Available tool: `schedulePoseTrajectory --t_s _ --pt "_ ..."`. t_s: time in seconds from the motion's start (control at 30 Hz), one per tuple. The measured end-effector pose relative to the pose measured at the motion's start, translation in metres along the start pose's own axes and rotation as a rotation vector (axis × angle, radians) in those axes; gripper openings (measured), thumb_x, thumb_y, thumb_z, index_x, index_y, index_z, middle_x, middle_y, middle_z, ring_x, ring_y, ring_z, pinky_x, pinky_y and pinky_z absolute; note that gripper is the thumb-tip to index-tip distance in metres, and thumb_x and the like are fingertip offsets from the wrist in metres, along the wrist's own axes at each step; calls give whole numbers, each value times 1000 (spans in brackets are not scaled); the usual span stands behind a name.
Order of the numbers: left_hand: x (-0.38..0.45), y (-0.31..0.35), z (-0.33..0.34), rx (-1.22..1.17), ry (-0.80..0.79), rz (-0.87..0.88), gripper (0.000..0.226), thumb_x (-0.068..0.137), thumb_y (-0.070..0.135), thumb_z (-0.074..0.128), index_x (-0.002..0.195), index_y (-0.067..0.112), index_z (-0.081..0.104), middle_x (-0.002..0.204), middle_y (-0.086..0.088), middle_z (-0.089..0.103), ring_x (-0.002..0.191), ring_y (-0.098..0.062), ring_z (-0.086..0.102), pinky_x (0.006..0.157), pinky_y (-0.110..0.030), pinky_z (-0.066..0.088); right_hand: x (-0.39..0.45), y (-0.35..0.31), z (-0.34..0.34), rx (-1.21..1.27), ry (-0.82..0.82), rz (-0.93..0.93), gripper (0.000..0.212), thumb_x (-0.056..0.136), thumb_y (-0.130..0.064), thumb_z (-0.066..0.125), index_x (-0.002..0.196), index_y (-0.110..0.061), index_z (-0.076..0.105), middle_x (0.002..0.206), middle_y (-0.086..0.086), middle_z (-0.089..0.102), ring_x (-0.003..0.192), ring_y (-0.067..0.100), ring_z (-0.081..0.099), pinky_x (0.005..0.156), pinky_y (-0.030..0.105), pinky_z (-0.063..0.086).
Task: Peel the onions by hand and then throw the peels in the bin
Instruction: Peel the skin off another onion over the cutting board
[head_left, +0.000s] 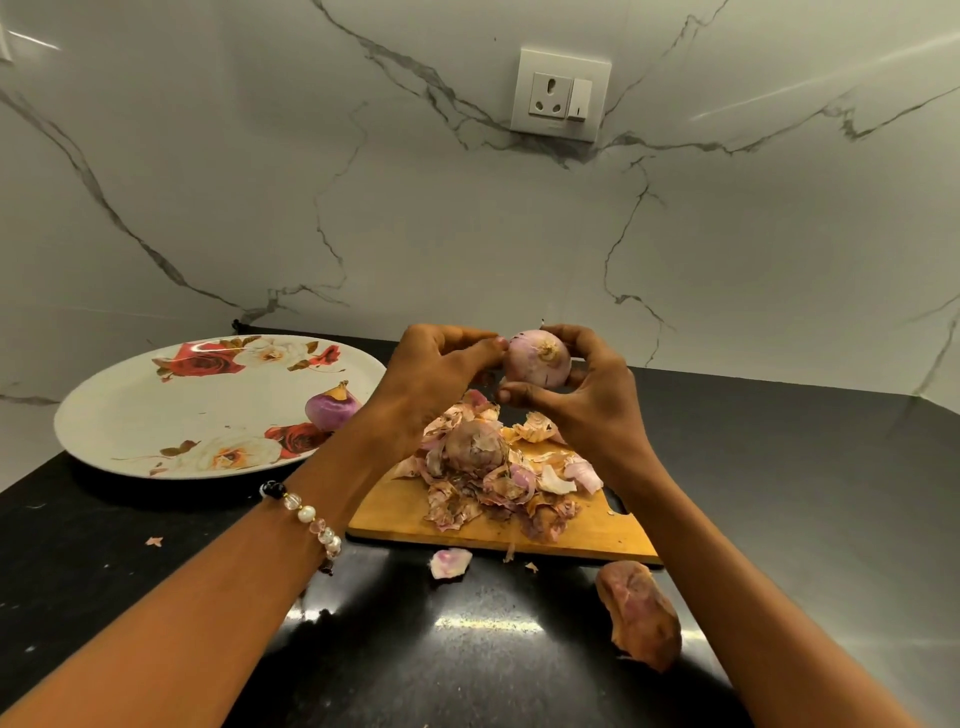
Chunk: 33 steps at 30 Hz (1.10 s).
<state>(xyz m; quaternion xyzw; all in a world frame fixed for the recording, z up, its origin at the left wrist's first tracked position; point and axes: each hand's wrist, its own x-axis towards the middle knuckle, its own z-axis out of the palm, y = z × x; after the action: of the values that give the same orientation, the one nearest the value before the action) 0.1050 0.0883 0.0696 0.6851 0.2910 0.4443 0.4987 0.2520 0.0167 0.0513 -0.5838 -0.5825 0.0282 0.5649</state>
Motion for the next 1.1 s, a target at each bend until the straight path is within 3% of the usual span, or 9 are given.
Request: schedulePoseTrajectory --t_s 0.13,0.27,0.4,0.5,0.6,0.73,0.8,1.1 --pt "-5 0 5 20 -42 -20 29 84 23 70 109 10 69 99 -4 71 92 -16 68 82 -29 57 -1 0 3 -103 15 -66 80 55 -47 83 120 -9 56 111 4 62 96 17 64 80 25 58" --pt "-5 -4 5 -21 -14 -55 27 82 16 72 108 9 69 98 -6 71 91 -17 68 77 -26 58 0 3 8 -215 14 -138 79 57 -35 90 121 -6 55 111 7 62 95 15 60 75 10 51" --pt "-6 -5 7 -14 -12 -41 28 83 9 71 111 7 68 97 -5 70 89 -16 68 72 -21 57 -1 5 10 -236 15 -161 78 59 -31 91 122 -5 53 111 10 62 92 18 61 74 6 48" --pt "-7 -8 8 30 19 -23 29 86 -2 63 112 10 68 88 5 68 83 -8 66 67 -14 55 -1 4 11 -226 32 -148 80 59 -31 91 123 -5 53 106 4 61 90 16 61 72 2 47" --pt "-6 -9 5 15 13 -51 31 88 -9 55 110 9 69 94 -1 71 89 -14 68 76 -21 57 0 3 9 -214 44 -129 80 57 -33 91 123 -5 55 104 1 60 90 13 59 73 2 47" --pt "-6 -3 8 -134 -75 -86 19 88 6 63 105 7 70 96 -12 72 91 -23 70 82 -33 57 2 5 4 -217 73 -131 78 57 -34 90 121 -4 56 102 -2 59 88 13 61 73 4 49" --pt "-7 -4 9 -128 -79 -78 22 83 12 69 105 7 70 95 -9 73 88 -21 71 79 -31 58 2 6 4 -223 70 -136 78 58 -33 91 121 -5 56 105 2 62 88 12 61 72 3 48" --pt "-5 -10 7 59 -5 -24 24 86 2 66 109 6 70 97 -5 72 88 -17 69 77 -25 58 0 5 7 -207 36 -143 78 57 -32 92 122 -5 57 107 8 66 90 14 62 74 3 49"
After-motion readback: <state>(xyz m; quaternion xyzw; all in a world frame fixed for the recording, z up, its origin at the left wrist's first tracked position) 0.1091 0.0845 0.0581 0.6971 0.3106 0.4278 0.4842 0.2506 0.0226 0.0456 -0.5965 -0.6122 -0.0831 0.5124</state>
